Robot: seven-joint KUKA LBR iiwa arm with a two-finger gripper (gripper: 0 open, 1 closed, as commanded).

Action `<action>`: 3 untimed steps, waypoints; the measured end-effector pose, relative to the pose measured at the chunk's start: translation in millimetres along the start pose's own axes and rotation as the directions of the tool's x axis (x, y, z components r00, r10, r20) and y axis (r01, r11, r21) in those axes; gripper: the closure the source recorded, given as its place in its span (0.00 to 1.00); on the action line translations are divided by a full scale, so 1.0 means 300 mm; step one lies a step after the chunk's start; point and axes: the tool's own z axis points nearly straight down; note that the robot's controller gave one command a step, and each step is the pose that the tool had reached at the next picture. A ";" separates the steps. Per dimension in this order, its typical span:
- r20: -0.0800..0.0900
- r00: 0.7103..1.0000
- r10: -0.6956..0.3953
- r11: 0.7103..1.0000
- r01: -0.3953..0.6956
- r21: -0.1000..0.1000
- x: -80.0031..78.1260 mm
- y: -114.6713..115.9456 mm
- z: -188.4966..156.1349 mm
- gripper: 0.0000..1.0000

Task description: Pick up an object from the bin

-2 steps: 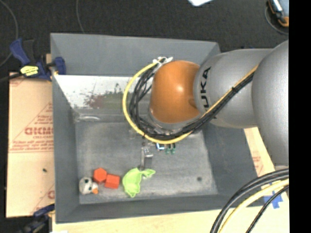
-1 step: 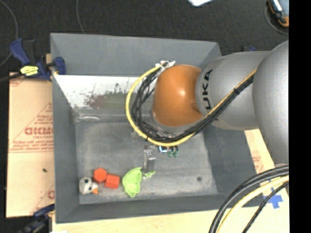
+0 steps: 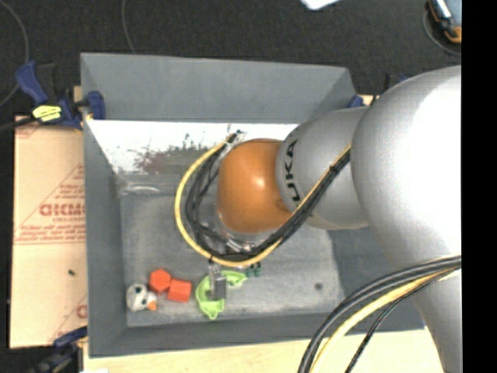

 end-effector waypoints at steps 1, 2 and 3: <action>0.004 0.997 0.075 0.997 -0.075 0.001 0.108 -0.090 -0.010 1.00; 0.004 0.997 0.076 0.997 -0.076 0.001 0.107 -0.090 -0.010 1.00; 0.002 0.997 0.078 0.997 -0.078 0.001 0.032 -0.098 -0.236 1.00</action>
Offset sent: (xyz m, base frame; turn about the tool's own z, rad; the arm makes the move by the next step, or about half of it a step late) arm 0.0000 0.0000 0.0000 0.0000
